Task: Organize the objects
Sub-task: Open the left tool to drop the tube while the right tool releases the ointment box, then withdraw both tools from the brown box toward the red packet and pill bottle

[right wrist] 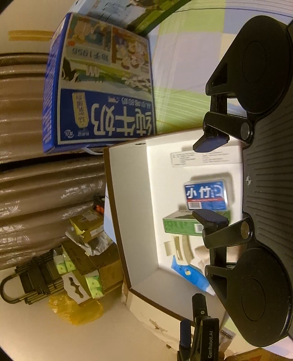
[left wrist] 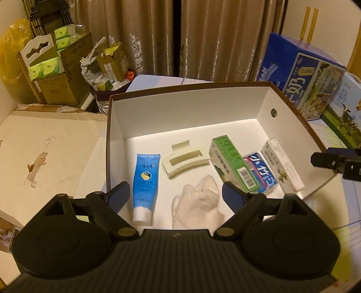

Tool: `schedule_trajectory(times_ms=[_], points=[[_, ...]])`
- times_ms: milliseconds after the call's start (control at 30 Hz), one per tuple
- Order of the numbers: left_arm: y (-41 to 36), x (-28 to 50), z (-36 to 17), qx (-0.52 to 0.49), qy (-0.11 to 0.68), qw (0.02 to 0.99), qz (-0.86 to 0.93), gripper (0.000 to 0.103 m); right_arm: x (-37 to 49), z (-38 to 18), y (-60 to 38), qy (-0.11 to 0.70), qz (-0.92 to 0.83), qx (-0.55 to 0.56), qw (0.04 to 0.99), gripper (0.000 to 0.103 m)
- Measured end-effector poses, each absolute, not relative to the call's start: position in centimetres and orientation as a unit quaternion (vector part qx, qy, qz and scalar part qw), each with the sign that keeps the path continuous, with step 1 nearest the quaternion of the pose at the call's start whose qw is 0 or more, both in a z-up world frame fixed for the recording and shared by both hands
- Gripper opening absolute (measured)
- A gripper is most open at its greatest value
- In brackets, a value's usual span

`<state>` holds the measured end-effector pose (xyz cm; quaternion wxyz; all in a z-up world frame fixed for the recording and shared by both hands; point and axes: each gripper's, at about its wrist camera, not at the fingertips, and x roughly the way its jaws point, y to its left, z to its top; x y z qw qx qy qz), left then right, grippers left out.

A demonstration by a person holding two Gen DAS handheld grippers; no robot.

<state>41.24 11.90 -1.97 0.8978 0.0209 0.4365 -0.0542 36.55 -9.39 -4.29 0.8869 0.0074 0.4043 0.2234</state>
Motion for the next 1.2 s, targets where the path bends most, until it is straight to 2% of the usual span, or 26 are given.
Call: schedule_trajectory(times_ms=[633, 1200], points=[[8.8, 32.3, 1.3, 0.025, 0.424, 0.899, -0.107, 0.089, 26.6, -1.4, -12.6, 0.398, 0.227, 0.049, 0.888, 0.053], [7.2, 25.2, 1.2, 0.040, 0.429, 0.895, -0.113, 0.089, 19.3, -1.5, -15.8, 0.405, 0.222, 0.061, 0.885, 0.053]])
